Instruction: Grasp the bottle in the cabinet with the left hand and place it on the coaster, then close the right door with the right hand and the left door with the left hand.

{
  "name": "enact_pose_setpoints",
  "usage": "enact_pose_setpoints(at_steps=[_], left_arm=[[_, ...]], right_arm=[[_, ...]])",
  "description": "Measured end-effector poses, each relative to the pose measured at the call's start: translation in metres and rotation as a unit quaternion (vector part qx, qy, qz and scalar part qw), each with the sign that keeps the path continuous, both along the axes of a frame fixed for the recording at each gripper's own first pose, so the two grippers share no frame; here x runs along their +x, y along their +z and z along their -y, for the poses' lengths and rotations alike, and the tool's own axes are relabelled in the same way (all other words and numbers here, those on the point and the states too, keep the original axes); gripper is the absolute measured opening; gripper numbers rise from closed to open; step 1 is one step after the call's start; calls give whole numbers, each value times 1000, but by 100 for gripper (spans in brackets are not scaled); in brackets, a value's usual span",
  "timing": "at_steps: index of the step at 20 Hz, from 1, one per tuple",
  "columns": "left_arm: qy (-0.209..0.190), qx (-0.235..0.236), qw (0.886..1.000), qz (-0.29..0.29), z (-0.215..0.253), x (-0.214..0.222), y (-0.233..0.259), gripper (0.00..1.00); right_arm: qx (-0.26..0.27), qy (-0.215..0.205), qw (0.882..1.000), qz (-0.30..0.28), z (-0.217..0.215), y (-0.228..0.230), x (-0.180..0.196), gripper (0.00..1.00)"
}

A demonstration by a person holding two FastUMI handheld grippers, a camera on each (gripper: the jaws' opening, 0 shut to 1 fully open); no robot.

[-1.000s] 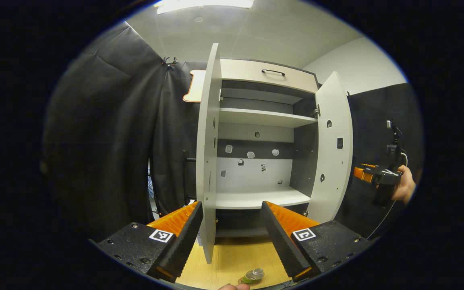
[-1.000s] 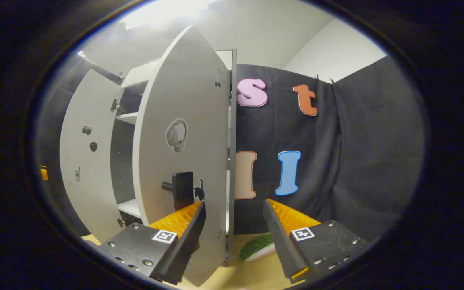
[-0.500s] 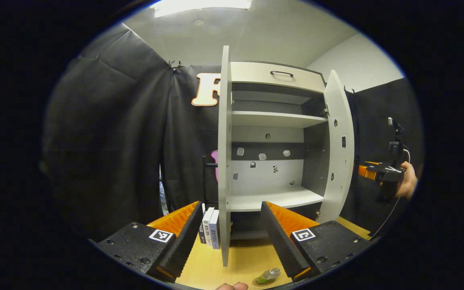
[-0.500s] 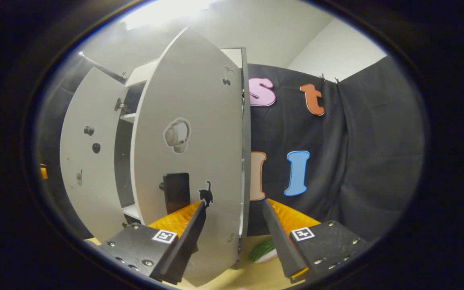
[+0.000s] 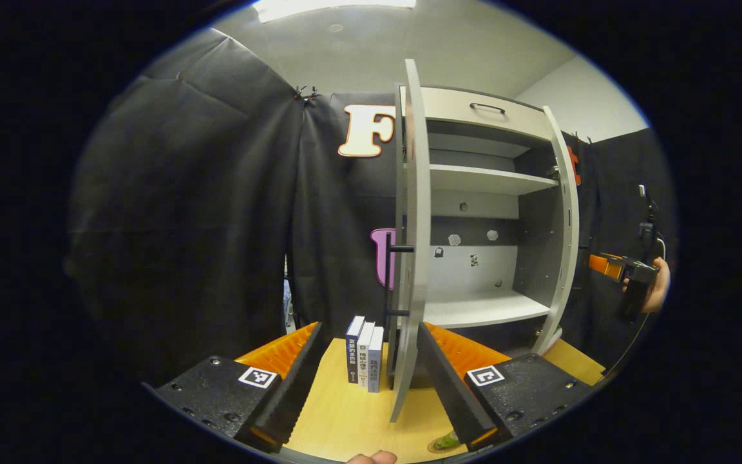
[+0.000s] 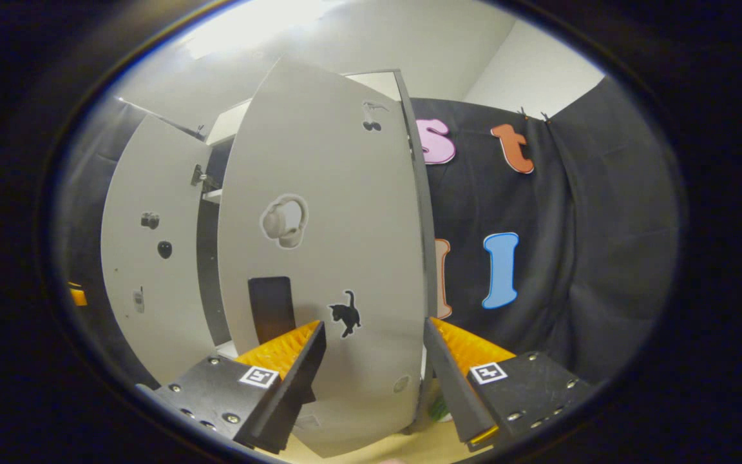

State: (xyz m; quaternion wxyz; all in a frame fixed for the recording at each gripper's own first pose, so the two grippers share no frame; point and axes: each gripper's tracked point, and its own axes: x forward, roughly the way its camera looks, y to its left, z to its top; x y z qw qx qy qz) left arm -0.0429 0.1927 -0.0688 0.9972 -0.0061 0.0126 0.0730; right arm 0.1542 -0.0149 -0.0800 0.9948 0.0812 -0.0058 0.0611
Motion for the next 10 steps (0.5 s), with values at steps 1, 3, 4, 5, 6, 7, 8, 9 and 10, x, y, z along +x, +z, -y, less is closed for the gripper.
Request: enact_pose_setpoints(at_steps=[1,3,4,5,6,7,8,9,10], left_arm=[[5,1,1000,-5,-8,1,-3,92],[7,-7,1000,-9,-21,2,-5,95],[9,-12,1000,-8,-27,2,-6,95],[12,-17,1000,-11,-34,5,-7,95],[13,-15,1000,-21,-42,8,-14,95],[16,-10,999,-30,-52,12,-18,93],[23,-5,999,-28,-63,18,-15,93],[27,-5,999,-20,-72,24,-10,96],[25,-12,1000,-14,-75,30,-8,95]], right_arm=[[2,-2,1000,0,-2,-2,2,89],[6,-5,1000,-8,-8,-8,8,92],[7,-8,1000,-13,-8,-12,10,92],[5,-12,1000,-17,-6,-17,11,93],[1,-15,1000,-19,-5,-21,11,93],[-4,-14,1000,-20,-7,-24,12,93],[-13,-10,1000,-21,-8,-26,11,93],[-25,-8,999,-18,-7,-28,10,93],[-37,-10,999,-15,-3,-29,9,92]])
